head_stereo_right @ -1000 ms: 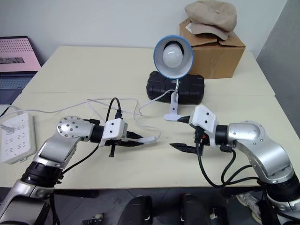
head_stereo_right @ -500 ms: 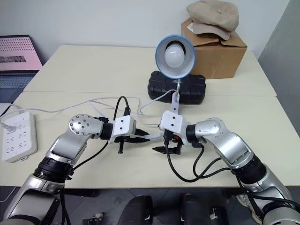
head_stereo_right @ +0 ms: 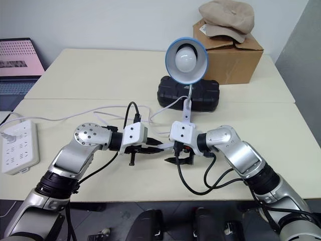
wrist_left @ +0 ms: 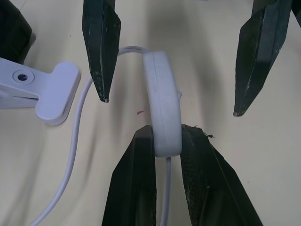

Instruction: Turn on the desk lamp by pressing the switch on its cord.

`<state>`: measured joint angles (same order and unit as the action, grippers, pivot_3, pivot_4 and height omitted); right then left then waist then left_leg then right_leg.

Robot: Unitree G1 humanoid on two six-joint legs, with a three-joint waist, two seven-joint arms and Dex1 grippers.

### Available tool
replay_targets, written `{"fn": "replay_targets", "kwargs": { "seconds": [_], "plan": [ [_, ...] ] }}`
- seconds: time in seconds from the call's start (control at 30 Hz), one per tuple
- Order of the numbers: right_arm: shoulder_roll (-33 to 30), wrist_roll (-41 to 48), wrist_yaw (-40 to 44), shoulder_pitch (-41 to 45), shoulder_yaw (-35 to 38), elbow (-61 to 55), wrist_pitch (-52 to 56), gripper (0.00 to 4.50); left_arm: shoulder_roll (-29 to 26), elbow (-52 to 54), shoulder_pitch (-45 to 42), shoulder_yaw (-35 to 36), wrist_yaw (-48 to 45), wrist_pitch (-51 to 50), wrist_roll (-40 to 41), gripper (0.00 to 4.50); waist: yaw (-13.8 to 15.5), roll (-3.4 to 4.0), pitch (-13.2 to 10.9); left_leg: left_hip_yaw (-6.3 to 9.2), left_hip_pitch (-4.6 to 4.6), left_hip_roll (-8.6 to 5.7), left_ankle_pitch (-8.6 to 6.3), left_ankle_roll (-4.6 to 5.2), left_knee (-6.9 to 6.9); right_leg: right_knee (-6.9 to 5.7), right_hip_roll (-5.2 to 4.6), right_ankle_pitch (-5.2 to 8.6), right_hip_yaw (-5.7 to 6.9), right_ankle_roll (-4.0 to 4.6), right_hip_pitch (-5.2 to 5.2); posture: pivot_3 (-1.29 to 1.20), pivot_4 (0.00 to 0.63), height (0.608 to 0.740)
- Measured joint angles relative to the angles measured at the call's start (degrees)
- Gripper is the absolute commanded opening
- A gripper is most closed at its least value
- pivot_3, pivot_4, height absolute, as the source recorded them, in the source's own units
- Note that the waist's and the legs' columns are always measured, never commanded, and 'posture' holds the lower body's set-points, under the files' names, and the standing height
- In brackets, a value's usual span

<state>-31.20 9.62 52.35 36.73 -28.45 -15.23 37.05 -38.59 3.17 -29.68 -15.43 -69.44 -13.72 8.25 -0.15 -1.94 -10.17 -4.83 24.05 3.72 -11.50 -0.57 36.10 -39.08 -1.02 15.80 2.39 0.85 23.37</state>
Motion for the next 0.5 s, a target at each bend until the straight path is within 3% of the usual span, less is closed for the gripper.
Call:
{"fn": "replay_targets", "kwargs": {
  "seconds": [0.37,0.5],
  "plan": [
    [0.05,-1.90,1.07,0.01,0.16,1.48,-1.94,1.01,-0.54,0.57,0.05,-0.15,-0.13,0.64,-0.63,0.41,0.00,0.00,0.00,-0.01,0.00,0.00,0.00,0.00,0.01,0.00,0.00,0.00,0.00,0.00,0.00,0.00,0.150,0.740],
    [-0.26,-2.01,2.75,0.00,0.12,1.65,-2.63,0.69,-0.83,0.57,-0.17,-0.27,-1.06,2.11,-1.63,0.40,0.01,0.00,0.00,-0.01,0.00,-0.01,0.00,0.00,0.01,0.00,0.00,0.00,0.00,0.00,0.00,0.00,0.150,0.740]
  ]
}}
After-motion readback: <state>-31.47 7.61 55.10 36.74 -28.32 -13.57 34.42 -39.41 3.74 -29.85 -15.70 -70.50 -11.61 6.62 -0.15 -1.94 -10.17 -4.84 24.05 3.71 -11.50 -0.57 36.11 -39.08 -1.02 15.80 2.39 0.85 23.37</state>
